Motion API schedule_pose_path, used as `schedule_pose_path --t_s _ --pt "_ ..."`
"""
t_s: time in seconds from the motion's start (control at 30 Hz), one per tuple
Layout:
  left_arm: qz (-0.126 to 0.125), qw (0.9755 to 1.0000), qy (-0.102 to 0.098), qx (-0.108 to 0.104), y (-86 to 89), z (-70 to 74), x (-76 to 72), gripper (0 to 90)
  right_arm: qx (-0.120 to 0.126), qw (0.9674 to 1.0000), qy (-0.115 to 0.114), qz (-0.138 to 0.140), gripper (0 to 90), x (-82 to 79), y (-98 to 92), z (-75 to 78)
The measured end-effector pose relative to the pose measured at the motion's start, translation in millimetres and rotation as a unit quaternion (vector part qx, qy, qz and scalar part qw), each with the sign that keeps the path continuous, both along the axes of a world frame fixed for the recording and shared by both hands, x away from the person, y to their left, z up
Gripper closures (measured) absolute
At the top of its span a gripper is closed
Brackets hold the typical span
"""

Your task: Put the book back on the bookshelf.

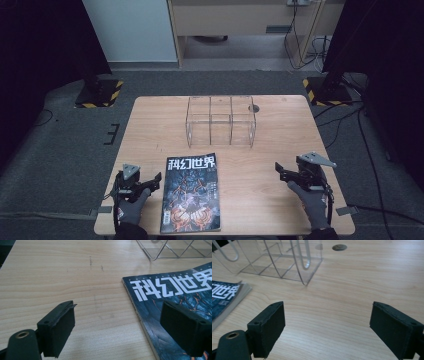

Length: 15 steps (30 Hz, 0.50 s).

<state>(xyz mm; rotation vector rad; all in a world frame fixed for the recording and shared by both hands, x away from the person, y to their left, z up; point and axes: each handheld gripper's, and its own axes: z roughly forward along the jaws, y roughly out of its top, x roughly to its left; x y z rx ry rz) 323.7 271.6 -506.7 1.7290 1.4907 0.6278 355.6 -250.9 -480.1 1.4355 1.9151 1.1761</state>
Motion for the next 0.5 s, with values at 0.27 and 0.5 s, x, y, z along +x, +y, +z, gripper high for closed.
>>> schedule_pose_path --t_s 0.27,0.5 --pt "-0.005 0.9999 -0.004 -0.01 -1.6 -0.3 -2.6 11.4 -0.003 0.9995 -0.018 0.026 13.4 -2.0 23.9 14.4" --pt "-0.006 0.9998 -0.004 -0.02 -0.1 -1.9 -3.5 10.9 0.008 0.9987 -0.032 0.038 13.9 -0.1 40.8 28.8"
